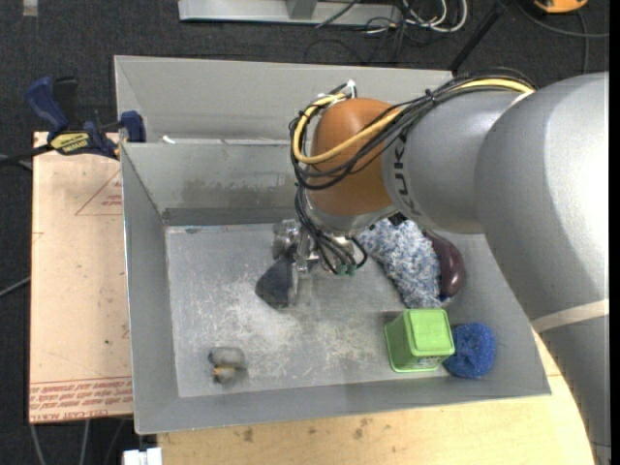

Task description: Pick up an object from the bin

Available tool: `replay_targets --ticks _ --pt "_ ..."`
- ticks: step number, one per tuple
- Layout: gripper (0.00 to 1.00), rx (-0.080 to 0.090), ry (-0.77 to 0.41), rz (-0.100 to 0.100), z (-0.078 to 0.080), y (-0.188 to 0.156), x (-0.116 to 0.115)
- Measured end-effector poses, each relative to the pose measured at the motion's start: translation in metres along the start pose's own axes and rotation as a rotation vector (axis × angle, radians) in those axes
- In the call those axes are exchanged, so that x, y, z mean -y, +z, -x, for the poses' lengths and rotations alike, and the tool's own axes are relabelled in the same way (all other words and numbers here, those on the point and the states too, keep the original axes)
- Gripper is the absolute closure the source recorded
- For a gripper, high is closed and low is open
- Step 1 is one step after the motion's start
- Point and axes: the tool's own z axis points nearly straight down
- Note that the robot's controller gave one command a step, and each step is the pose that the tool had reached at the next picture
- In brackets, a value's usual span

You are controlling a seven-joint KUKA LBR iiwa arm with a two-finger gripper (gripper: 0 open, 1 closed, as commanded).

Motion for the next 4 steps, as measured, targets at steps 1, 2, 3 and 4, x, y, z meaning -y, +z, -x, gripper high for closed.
replay_targets --ticks 1,2,3,4 --pt "1.00 0.000 0.000 0.000 0.000 0.000 0.000" --pt "1.00 0.001 0.000 -0.002 0.002 -0.025 -0.009" --pt "1.00 0.004 0.005 -0.001 0.000 -0.024 -0.010" --pt "1.00 0.001 0.011 -0.002 0.031 -0.144 0.007"
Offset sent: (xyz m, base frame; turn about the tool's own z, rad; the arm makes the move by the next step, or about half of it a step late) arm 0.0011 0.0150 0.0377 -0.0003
